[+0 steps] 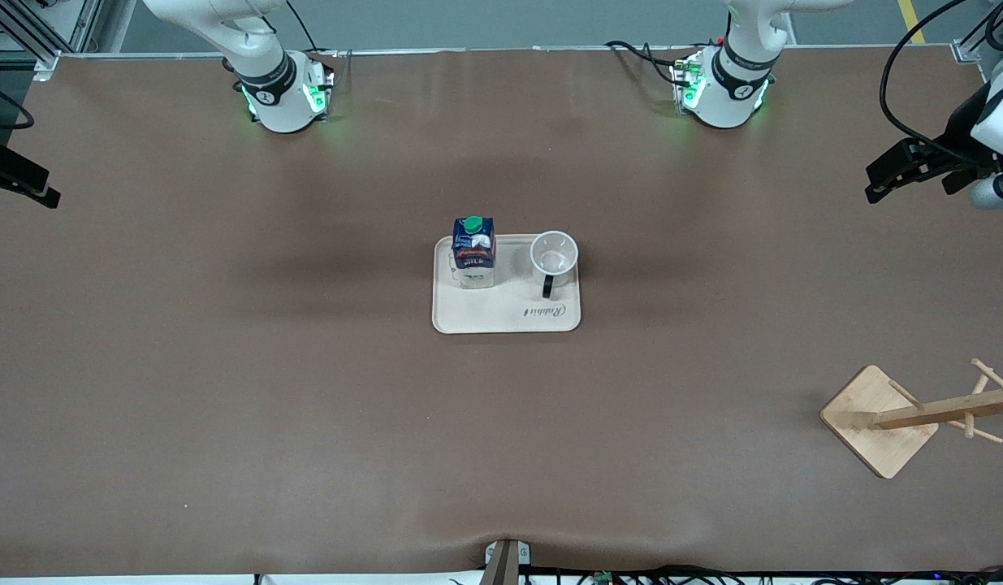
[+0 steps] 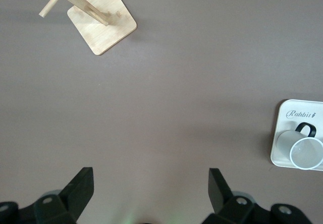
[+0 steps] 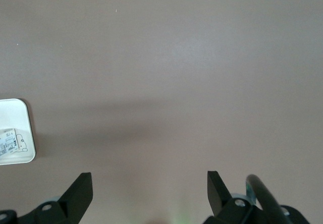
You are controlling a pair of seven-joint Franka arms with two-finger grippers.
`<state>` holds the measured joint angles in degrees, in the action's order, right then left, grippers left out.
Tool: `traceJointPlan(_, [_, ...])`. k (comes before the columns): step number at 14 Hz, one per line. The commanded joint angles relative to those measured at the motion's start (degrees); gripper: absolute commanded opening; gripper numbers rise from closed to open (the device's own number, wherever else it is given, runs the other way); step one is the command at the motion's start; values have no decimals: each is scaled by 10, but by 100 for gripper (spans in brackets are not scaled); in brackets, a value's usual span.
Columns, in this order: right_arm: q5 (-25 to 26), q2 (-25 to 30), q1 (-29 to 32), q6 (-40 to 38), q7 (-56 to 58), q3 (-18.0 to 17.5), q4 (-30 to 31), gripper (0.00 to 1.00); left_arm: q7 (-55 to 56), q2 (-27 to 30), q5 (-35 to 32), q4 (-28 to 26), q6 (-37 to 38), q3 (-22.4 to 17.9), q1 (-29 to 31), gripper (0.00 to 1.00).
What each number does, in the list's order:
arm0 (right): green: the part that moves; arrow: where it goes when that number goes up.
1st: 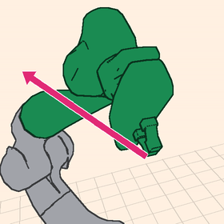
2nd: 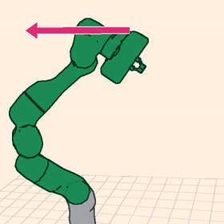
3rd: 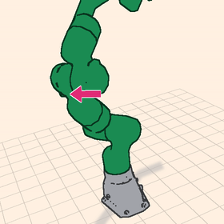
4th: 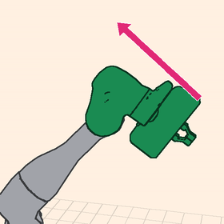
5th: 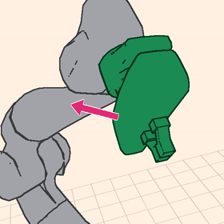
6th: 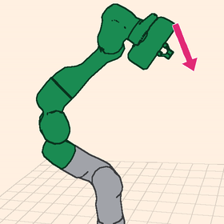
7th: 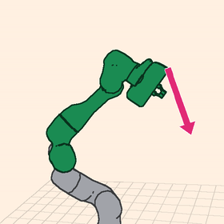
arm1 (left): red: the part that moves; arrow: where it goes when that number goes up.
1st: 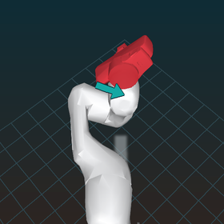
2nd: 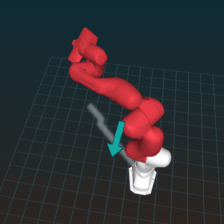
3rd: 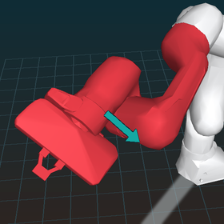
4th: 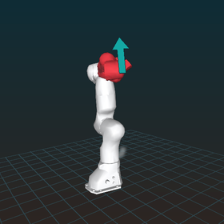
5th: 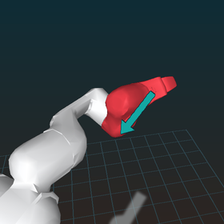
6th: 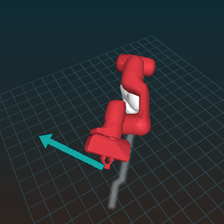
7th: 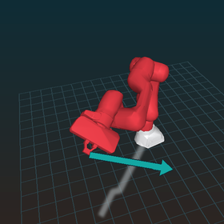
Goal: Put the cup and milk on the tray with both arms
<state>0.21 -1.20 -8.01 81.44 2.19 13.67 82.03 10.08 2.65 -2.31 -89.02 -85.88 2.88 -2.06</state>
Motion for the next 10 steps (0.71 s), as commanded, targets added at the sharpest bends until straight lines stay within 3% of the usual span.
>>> traceJointPlan(1, [7, 0, 8, -6, 8, -3, -4, 100, -5, -6, 7, 15, 16, 1, 0, 100])
traceJointPlan(10, [6, -5, 13, -14, 7, -3, -3, 100, -4, -9, 7, 15, 21, 1, -1, 100])
